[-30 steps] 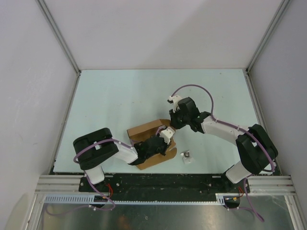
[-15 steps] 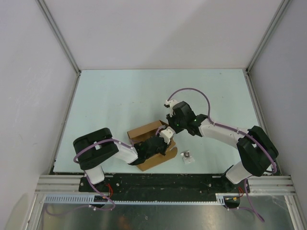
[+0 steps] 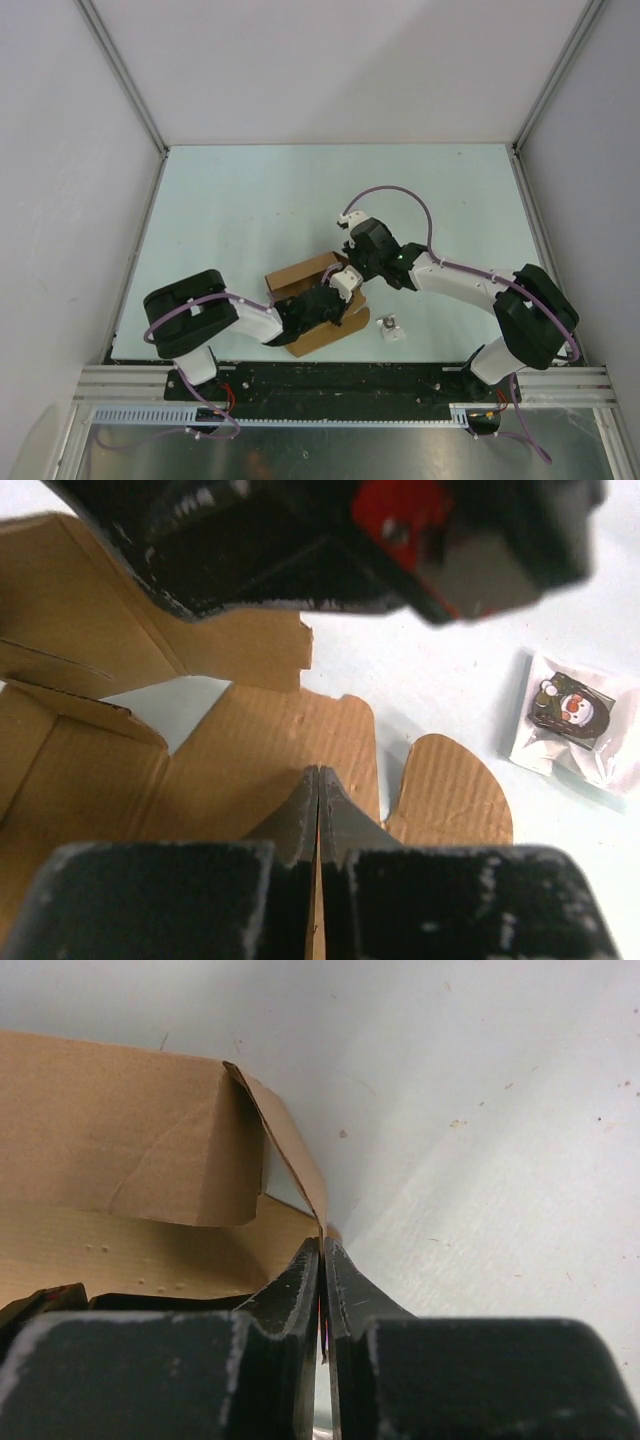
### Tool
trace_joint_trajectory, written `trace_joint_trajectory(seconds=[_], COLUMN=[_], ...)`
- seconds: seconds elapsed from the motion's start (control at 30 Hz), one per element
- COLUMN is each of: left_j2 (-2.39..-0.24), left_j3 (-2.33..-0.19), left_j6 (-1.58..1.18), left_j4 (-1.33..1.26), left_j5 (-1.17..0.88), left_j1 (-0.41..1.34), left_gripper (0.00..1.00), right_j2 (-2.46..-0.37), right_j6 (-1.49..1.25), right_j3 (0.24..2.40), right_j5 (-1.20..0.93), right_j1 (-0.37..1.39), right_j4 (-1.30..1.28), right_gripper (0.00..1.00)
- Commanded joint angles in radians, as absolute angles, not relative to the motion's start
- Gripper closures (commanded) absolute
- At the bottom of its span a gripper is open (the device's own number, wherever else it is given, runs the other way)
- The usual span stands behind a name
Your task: Fold the paper box
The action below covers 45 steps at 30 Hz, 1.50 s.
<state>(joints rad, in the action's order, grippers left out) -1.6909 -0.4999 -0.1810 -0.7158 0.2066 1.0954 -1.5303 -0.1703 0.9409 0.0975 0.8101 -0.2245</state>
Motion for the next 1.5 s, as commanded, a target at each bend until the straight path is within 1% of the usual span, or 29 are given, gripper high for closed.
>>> trace_joint_trajectory(seconds=[0.0, 0.2, 0.23, 0.33, 0.37, 0.43, 0.47, 0.6, 0.63, 0.7, 0.73, 0.83, 1.0, 1.13, 1.27, 1.33, 1.47], left_j2=[-1.591, -1.408, -1.346, -1.251, -1.179, -1.114, -1.045, -0.912, -0.896, -0.862, -0.856, -0.886, -0.954, -0.992, -1.019, -1.017, -1.002], left_j3=[-0.5, -0.465, -0.459, -0.437, -0.425, -0.413, -0.402, -0.387, -0.382, -0.37, -0.367, -0.377, -0.387, -0.39, -0.39, -0.387, -0.371], left_j6=[-0.158, -0.144, -0.141, -0.133, -0.133, -0.135, -0.135, -0.133, -0.135, -0.141, -0.141, -0.162, -0.193, -0.192, -0.189, -0.193, -0.202], left_j4=[-0.72, -0.669, -0.66, -0.608, -0.591, -0.543, -0.526, -0.417, -0.402, -0.371, -0.364, -0.315, -0.288, -0.29, -0.296, -0.298, -0.299], left_j5=[0.206, 0.157, 0.152, 0.127, 0.126, 0.14, 0.147, 0.253, 0.328, 0.398, 0.463, 0.492, 0.459, 0.439, 0.396, 0.381, 0.356], left_j1=[1.092, 1.092, 1.092, 1.092, 1.092, 1.092, 1.092, 1.092, 1.092, 1.091, 1.089, 1.048, 0.941, 0.89, 0.873, 0.873, 0.873], left_gripper=[1.0, 1.0, 1.0, 1.0, 1.0, 1.0, 1.0, 1.0, 1.0, 1.0, 1.0, 1.0, 1.0, 1.0, 1.0, 1.0, 1.0], right_j2=[-1.503, -1.508, -1.508, -1.511, -1.511, -1.511, -1.511, -1.506, -1.506, -1.506, -1.506, -1.506, -1.505, -1.503, -1.502, -1.5, -1.497], right_j6=[-0.178, -0.178, -0.178, -0.179, -0.179, -0.179, -0.178, -0.178, -0.178, -0.178, -0.179, -0.181, -0.181, -0.184, -0.187, -0.187, -0.192], right_j3=[0.971, 0.971, 0.971, 0.971, 0.971, 0.971, 0.971, 0.971, 0.971, 0.971, 0.971, 0.971, 0.971, 0.971, 0.971, 0.971, 0.971], right_j5=[0.124, 0.121, 0.12, 0.12, 0.121, 0.123, 0.124, 0.127, 0.127, 0.124, 0.123, 0.117, 0.107, 0.1, 0.089, 0.08, 0.063], right_j1=[0.853, 0.864, 0.865, 0.87, 0.87, 0.871, 0.87, 0.871, 0.871, 0.873, 0.873, 0.874, 0.873, 0.876, 0.876, 0.876, 0.876], right_j4=[-0.25, -0.242, -0.241, -0.238, -0.238, -0.238, -0.238, -0.242, -0.242, -0.241, -0.239, -0.238, -0.239, -0.236, -0.232, -0.23, -0.226], right_gripper=[0.92, 0.92, 0.92, 0.92, 0.92, 0.92, 0.92, 0.92, 0.92, 0.92, 0.92, 0.92, 0.92, 0.92, 0.91, 0.89, 0.89])
